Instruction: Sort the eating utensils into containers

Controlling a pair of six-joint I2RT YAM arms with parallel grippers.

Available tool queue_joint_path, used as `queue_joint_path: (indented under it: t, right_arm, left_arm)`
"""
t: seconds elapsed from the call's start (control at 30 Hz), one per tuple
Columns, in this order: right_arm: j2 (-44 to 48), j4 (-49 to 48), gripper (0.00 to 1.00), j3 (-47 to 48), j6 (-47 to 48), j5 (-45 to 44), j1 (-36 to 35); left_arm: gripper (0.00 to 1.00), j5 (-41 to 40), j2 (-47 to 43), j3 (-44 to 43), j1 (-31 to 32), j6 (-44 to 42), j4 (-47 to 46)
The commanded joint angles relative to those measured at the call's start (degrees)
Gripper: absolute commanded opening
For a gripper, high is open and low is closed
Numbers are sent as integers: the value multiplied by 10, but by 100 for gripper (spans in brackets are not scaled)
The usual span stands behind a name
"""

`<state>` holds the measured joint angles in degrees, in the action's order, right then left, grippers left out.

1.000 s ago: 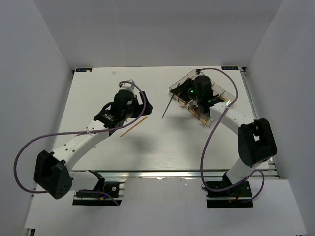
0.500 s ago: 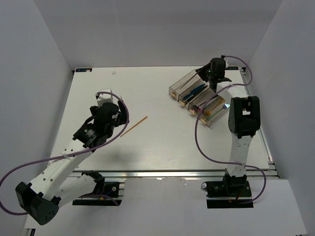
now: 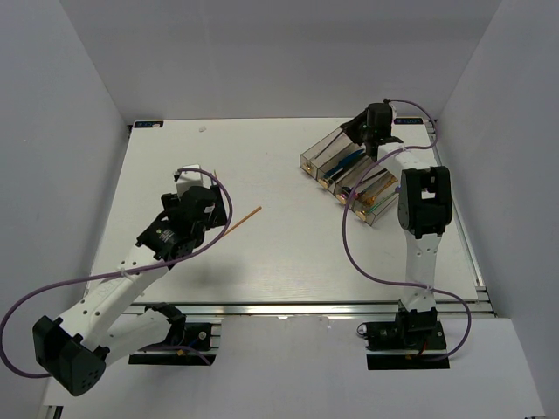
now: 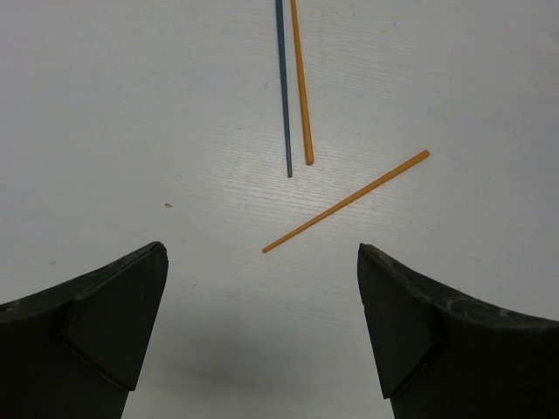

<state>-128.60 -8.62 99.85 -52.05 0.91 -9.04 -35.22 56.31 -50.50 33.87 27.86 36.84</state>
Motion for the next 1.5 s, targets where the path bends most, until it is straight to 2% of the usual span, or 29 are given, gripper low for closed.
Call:
queue_joint_path:
  t: [0.0, 0.03, 0.1, 0.13, 0.4, 0.43, 0.5, 0.57, 0.63, 0.73, 0.83, 0.9, 0.93, 1.03, 1.13, 1.33, 1.47]
  right_arm:
    - [3, -11, 27, 14, 21, 21, -5]
    - [4, -11, 44, 12, 25, 21, -5]
    - [9, -8, 61, 10, 28, 16, -4]
    - [13, -6, 73, 9, 28, 15, -4]
    - [48, 14, 80, 7, 40, 2, -2]
    - [55, 18, 88, 6, 43, 3, -2]
    - [76, 33, 89, 14, 67, 8, -4]
    - [93, 83, 89, 32, 92, 0, -14]
    - [131, 148, 89, 38, 156, -40, -26]
    - [209, 188, 89, -15, 216, -76, -48]
    - [307, 172, 89, -143, 237, -14, -46]
    - [377, 144, 89, -209, 246, 65, -43]
    - [396, 141, 89, -264, 249, 82, -43]
    - [468, 121, 89, -356, 252, 150, -43]
    - [525, 99, 89, -419, 246, 184, -43]
    - [577, 98, 89, -456, 247, 222, -44]
    - [593, 107, 89, -462, 254, 228, -43]
  left_arm:
    - [98, -9, 3, -11, 0, 0, -5]
    - [98, -6, 4, -12, 0, 2, -5]
    - [98, -5, 6, -14, 0, 4, -5]
    - [98, -3, 6, -14, 0, 4, -5]
    - [98, -5, 20, -27, 0, 21, -5]
    - [98, -5, 27, -35, 0, 30, -4]
    - [98, 3, 56, -43, 0, 33, -11]
    - [98, 8, 81, -55, 0, 37, -20]
    - [98, 23, 130, -78, 0, 34, -31]
    - [98, 66, 207, -115, 0, 9, -41]
    - [98, 104, 291, -181, 0, -46, -41]
    - [98, 135, 335, -234, -6, -81, -30]
    - [98, 172, 374, -249, -9, -114, -23]
    - [95, 244, 438, -281, -21, -184, -19]
    - [91, 270, 468, -283, -21, -231, -31]
    - [82, 277, 548, -307, -26, -255, -39]
    - [66, 297, 592, -316, -28, -253, -34]
